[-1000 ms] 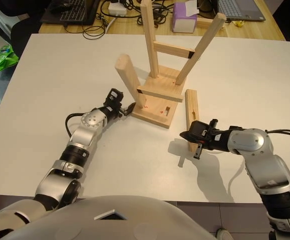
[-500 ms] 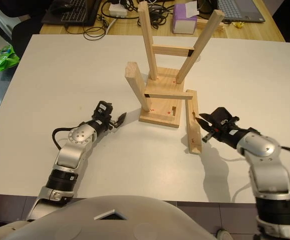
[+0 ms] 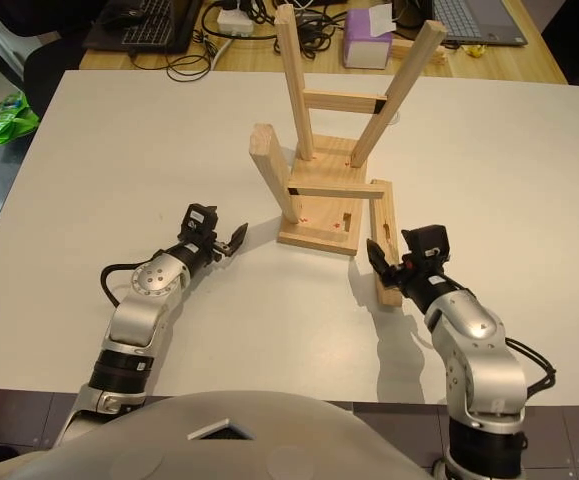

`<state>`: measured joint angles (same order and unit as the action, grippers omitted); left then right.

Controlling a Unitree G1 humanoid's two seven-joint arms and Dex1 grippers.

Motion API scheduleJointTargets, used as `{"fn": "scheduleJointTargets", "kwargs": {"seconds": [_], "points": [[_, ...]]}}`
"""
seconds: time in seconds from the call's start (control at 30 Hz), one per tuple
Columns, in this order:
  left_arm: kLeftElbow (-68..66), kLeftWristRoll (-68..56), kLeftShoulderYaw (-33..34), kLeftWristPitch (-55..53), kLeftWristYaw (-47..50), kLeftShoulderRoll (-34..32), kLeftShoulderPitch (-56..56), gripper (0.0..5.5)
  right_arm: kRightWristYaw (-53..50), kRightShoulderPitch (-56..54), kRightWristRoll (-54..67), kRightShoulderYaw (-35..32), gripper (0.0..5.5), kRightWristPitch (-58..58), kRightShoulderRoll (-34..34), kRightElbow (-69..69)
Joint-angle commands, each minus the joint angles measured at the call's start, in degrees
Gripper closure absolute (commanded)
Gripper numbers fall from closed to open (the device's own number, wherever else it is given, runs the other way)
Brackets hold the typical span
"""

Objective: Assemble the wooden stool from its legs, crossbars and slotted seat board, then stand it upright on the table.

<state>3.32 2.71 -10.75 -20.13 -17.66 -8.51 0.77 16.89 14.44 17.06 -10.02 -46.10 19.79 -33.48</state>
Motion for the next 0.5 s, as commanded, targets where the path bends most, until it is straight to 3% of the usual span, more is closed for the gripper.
{"fn": "scheduleJointTargets", "kwargs": {"seconds": [0.03, 0.13, 0.5], "points": [[-0.26, -0.44, 0.70, 0.83, 0.13, -0.37, -1.03, 1.70, -6.45, -7.33, 0.21, -3.16, 1.43, -7.87, -3.10, 4.25], [-0.56, -0.67, 1.15, 0.85, -0.26, -0.75, -1.58, 1.70, -9.74, -7.91, -0.08, -3.29, 1.02, -12.83, -5.08, 6.07], [-1.01, -1.09, 3.11, 1.53, 0.85, -0.92, -1.74, 1.70, -8.96, -2.68, 0.91, -5.73, 1.02, -26.59, -1.92, 2.84]]}}
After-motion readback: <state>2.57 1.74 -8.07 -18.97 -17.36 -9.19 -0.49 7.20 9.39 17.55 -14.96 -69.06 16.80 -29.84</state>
